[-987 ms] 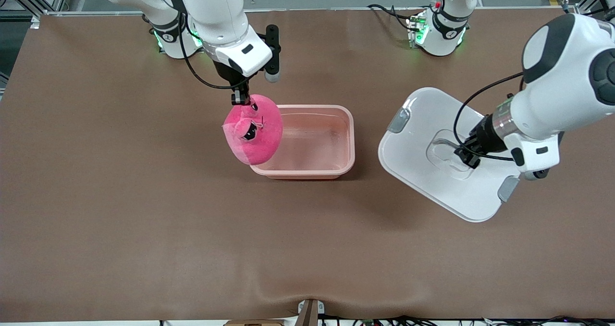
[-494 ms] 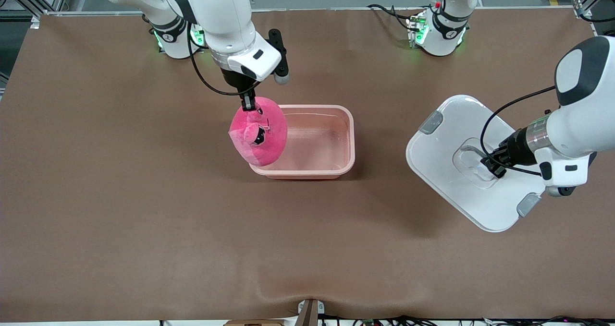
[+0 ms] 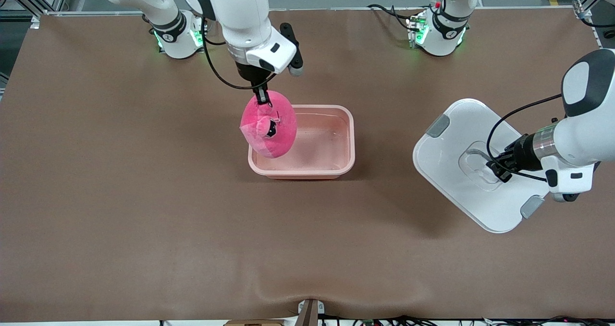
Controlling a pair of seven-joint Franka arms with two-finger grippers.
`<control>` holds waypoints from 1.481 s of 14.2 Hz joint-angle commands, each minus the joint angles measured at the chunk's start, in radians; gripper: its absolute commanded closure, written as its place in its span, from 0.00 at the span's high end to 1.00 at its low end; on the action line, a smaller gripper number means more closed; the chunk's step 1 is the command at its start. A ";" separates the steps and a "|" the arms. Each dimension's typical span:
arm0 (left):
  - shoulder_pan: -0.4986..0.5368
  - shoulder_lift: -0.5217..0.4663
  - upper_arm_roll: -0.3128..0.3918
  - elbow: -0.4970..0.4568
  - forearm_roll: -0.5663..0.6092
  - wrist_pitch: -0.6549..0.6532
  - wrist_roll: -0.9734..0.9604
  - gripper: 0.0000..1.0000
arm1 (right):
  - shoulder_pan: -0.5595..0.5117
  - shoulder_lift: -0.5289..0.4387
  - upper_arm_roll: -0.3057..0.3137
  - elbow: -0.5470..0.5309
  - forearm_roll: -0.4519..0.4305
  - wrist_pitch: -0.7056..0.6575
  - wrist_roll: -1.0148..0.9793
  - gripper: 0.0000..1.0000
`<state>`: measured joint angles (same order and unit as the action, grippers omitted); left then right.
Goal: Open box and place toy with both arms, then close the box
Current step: 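Lower the pink plush into the open box and release it with the right gripper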
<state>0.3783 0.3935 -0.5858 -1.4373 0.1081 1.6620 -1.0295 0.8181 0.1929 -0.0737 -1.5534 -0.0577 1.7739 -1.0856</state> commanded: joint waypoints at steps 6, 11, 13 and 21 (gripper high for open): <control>0.036 0.022 -0.009 0.008 0.019 -0.004 0.068 0.00 | 0.010 0.026 -0.008 -0.007 -0.010 0.045 -0.008 0.00; 0.036 0.024 -0.009 0.006 0.021 -0.004 0.068 0.00 | 0.003 0.034 -0.009 -0.019 -0.014 0.050 -0.022 0.00; 0.036 0.025 -0.009 0.006 0.021 -0.004 0.068 0.00 | -0.003 0.034 -0.009 -0.019 -0.016 0.050 -0.040 0.00; 0.027 0.028 -0.009 0.006 0.053 -0.004 0.066 0.00 | -0.013 0.034 -0.014 -0.019 -0.017 0.052 -0.042 0.21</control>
<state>0.4058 0.4213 -0.5883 -1.4382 0.1397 1.6627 -0.9754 0.8144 0.2360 -0.0910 -1.5668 -0.0580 1.8203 -1.1159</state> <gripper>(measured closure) 0.930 0.969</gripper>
